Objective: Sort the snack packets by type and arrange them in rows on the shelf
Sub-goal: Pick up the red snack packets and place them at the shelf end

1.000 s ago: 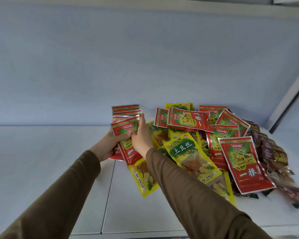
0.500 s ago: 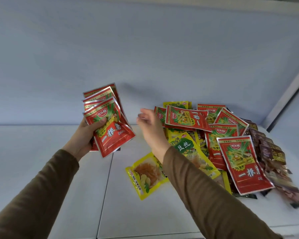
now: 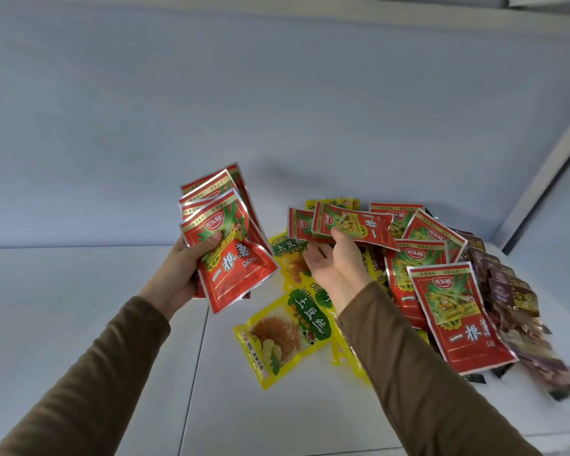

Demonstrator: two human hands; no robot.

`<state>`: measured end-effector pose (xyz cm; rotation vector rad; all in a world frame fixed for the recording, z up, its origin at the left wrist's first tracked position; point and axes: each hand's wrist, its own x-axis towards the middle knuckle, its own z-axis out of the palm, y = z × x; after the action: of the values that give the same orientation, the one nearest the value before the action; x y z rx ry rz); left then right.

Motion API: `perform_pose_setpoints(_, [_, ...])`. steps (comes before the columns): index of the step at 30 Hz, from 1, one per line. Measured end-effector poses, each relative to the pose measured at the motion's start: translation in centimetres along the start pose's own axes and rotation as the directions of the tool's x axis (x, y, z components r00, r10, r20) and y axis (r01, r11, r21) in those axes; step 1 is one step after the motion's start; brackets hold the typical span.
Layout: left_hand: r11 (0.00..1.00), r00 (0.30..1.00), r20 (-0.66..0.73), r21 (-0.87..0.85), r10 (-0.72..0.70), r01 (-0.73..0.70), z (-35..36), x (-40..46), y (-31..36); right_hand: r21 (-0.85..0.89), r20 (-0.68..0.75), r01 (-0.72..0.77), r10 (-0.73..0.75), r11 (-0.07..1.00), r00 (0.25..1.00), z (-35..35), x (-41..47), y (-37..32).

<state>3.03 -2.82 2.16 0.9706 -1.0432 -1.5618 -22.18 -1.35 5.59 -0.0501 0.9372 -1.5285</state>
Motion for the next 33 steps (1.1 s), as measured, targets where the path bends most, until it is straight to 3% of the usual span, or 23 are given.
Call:
perform_pose_setpoints(14, [1.0, 0.999, -0.039, -0.009, -0.025, 0.025, -0.4, 0.3, -0.3, 0.084, 0.004, 0.099, -0.099, 0.992, 0.995, 0.9, 3.5, -2.0])
perform_pose_setpoints(23, [1.0, 0.997, -0.069, 0.008, -0.02, 0.021, -0.2, 0.1, -0.7, 0.085, -0.017, 0.09, -0.089, 0.992, 0.996, 0.2, 3.4, -2.0])
perform_pose_setpoints(30, [0.999, 0.992, -0.119, 0.016, -0.029, 0.031, -0.9, -0.1, -1.5, 0.094, 0.067, 0.043, -0.049, 0.995, 0.997, -0.5, 2.2, -1.9])
perform_pose_setpoints(33, [0.999, 0.988, -0.155, 0.025, -0.021, 0.025, -0.8, 0.2, -1.4, 0.045, 0.166, 0.039, -0.045, 0.998, 0.985, -0.8, 1.8, -2.3])
